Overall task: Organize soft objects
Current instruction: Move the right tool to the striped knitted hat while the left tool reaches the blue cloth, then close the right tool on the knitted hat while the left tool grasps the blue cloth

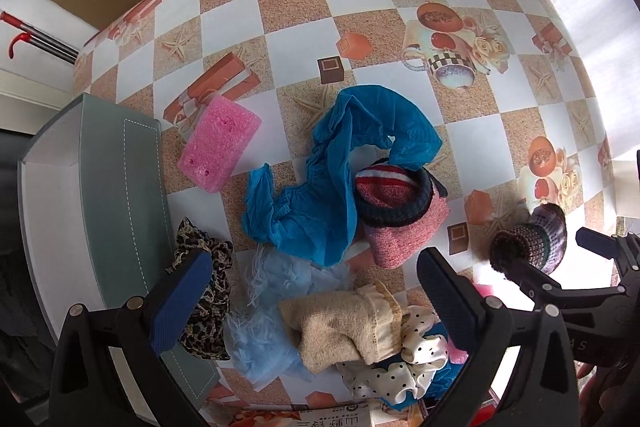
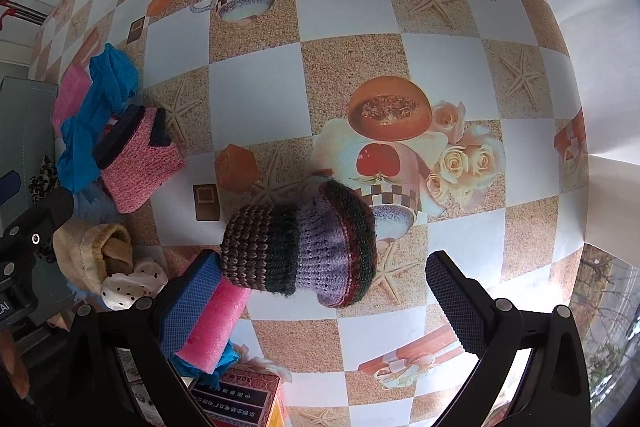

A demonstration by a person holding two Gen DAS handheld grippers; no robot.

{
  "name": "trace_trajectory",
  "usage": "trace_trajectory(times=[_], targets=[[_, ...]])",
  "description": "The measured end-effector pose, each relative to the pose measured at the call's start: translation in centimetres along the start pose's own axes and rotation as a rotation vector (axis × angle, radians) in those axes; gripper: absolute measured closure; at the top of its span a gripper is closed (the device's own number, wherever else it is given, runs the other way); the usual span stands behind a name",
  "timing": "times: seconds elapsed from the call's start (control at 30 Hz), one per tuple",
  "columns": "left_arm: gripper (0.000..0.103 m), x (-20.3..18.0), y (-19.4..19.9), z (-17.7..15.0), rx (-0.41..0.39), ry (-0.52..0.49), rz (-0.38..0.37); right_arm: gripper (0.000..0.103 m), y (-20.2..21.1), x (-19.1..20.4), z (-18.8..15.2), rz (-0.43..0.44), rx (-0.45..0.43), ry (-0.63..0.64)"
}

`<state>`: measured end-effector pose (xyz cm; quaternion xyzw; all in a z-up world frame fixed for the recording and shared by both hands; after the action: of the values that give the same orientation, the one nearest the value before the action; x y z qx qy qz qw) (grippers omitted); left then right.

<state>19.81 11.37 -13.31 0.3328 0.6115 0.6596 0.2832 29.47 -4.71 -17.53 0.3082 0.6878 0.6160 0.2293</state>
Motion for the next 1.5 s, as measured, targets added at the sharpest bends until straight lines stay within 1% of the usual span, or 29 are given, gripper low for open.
trace_trajectory(times=[0.13,0.3,0.4,0.47,0.57,0.67,0.7,0.77,0.83,0.87,0.93,0.97,1.0,1.07,1.1,1.13,1.17,1.2,1.23,1.27,1.33,1.37,1.5], targets=[[0.000,0.3,-0.7,1.4,-0.002,0.009,0.011,0.000,-1.3,0.1,0.1,-0.008,0.014,0.005],[0.001,0.2,-1.8,3.1,-0.002,0.033,-0.009,0.000,-3.0,-0.4,-0.1,-0.005,0.023,0.007],[0.001,0.3,-2.5,3.9,0.003,0.051,-0.028,0.000,-4.4,-0.9,0.5,0.009,0.052,-0.001],[0.001,0.6,-3.0,4.1,0.008,0.068,-0.036,0.000,-4.7,-0.9,1.1,-0.012,0.033,0.019],[0.001,1.8,-3.7,4.5,0.022,0.113,-0.056,0.000,-5.0,-0.7,0.7,-0.044,0.024,0.051],[0.001,2.8,-4.5,4.4,0.050,0.163,-0.071,0.000,-5.1,-0.7,0.4,-0.047,0.002,0.043],[0.001,3.0,-4.8,4.4,0.061,0.177,-0.077,0.000,-5.1,-0.7,-0.2,-0.047,-0.003,0.043],[0.001,3.4,-5.5,4.5,0.084,0.196,-0.090,0.000,-5.1,-0.8,-0.6,-0.048,-0.002,0.048],[0.005,3.7,-6.2,4.6,0.102,0.208,-0.090,0.000,-5.1,-0.9,-1.6,-0.052,0.020,0.071],[0.006,3.5,-6.5,4.7,0.111,0.214,-0.099,0.000,-5.1,-0.9,-1.6,-0.052,0.030,0.078],[0.015,3.5,-7.1,4.8,0.133,0.220,-0.117,0.000,-5.0,-0.5,-2.1,-0.032,0.028,0.061],[0.018,3.4,-7.3,4.8,0.142,0.218,-0.121,0.000,-4.8,-0.9,-2.7,-0.015,0.024,0.043],[0.025,3.4,-7.3,4.8,0.144,0.217,-0.131,0.000,-4.7,-1.3,-3.2,-0.005,0.020,0.028],[0.036,3.5,-7.2,4.9,0.140,0.216,-0.158,0.009,-4.1,-1.7,-3.7,-0.019,-0.010,0.031],[0.053,3.7,-7.2,4.8,0.136,0.212,-0.178,0.022,-3.8,-1.7,-3.9,-0.029,-0.029,0.044],[0.067,3.6,-7.1,4.9,0.137,0.210,-0.200,0.038,-3.3,-1.4,-4.2,-0.031,-0.048,0.060],[0.068,3.4,-6.8,4.9,0.135,0.212,-0.206,0.041,-3.0,-1.4,-4.5,-0.018,-0.056,0.064],[0.073,3.5,-6.6,4.9,0.124,0.211,-0.201,0.042,-2.5,-1.9,-3.8,-0.002,-0.061,0.059],[0.074,3.6,-6.3,4.8,0.113,0.209,-0.205,0.043,-1.9,-2.2,-3.6,0.013,-0.066,0.052],[0.074,2.7,-5.8,4.5,0.100,0.211,-0.213,0.043,-1.5,-2.4,-3.6,0.025,-0.073,0.046],[0.074,3.0,-4.8,4.1,0.063,0.206,-0.222,0.043,-0.7,-2.7,-4.0,0.048,-0.088,0.037],[0.074,4.4,-4.3,3.5,0.039,0.198,-0.219,0.043,-0.3,-3.0,-4.2,0.059,-0.095,0.035],[0.074,5.1,-1.8,2.5,-0.037,0.163,-0.204,0.043,1.2,-4.2,-5.6,0.084,-0.114,0.021]])
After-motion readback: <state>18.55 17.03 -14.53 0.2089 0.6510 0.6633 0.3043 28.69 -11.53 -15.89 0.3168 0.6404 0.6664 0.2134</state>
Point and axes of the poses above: each gripper's, at about its wrist camera, not at the fingertips, and y roughly against the way its jaws point, x to its left, z to its top, the point moved 3 cm from there along -y, roughly the way its jaws point
